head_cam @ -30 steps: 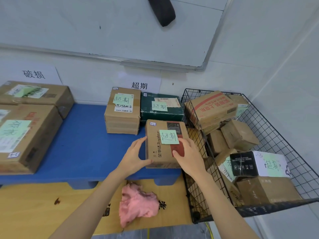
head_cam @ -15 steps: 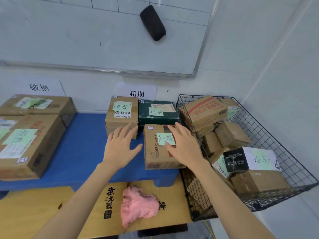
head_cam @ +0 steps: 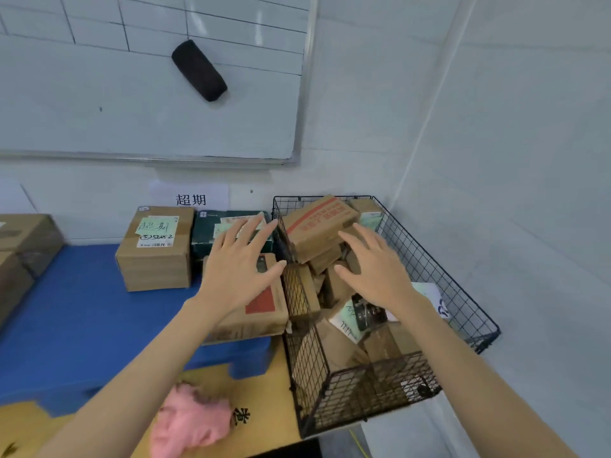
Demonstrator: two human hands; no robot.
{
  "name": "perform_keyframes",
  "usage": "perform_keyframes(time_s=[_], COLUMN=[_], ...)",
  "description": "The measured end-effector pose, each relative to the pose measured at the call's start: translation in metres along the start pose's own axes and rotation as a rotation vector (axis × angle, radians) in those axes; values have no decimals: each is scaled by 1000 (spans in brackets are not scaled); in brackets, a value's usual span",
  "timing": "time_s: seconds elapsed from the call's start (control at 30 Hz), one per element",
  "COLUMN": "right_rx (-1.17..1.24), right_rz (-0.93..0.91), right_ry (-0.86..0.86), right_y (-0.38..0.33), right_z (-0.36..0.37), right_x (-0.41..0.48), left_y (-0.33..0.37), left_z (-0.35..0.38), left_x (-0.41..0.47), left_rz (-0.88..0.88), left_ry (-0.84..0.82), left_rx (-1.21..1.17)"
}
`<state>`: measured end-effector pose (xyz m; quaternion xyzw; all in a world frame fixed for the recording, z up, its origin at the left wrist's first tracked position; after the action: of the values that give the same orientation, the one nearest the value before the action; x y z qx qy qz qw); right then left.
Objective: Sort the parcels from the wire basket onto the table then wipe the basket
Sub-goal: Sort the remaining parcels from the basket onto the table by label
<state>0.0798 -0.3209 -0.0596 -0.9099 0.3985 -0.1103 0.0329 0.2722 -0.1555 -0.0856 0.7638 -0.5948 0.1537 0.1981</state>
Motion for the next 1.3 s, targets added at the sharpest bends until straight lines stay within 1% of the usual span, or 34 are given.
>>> perform_keyframes(time_s=[0.1,0.27,0.47,0.63,0.73,0.83,1.07,1.3], right_rx=[7,33,19,68,94,116,109,97], right_rz=[6,11,-29,-80,-84,-78,-75,-89], right_ry=[-32,-76,-162,-248,-258,-258,-272,-308], right_y=[53,134,190,207,212,215,223,223], right_z=[-5,-13,-8,10,19,25,29,35], right_x=[-3,-1,2,1,3,5,11,16], left_y=[45,111,157,175,180,181,184,180], left_z=[9,33,71,96,109,124,147,156], left_x=[20,53,72,74,76,79,79,84], left_rz=[17,51,58,51,62,70,150,164], left_ry=[-6,-64,-198,-319,-396,-433,-445,-415], left_rx=[-15,-55,-46,-56,-41,-64,-33,-77])
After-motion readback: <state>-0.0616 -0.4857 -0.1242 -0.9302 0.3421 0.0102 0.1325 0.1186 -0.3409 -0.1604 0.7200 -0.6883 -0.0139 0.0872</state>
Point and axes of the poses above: each hand's wrist, its own x-axis towards the middle knuckle, its own z-axis out of the palm, y = z × x, the point moved 1 cm from there along x, towards the middle knuckle, and after that the axes turned 10 degrees about z, right-handed, at the moved point
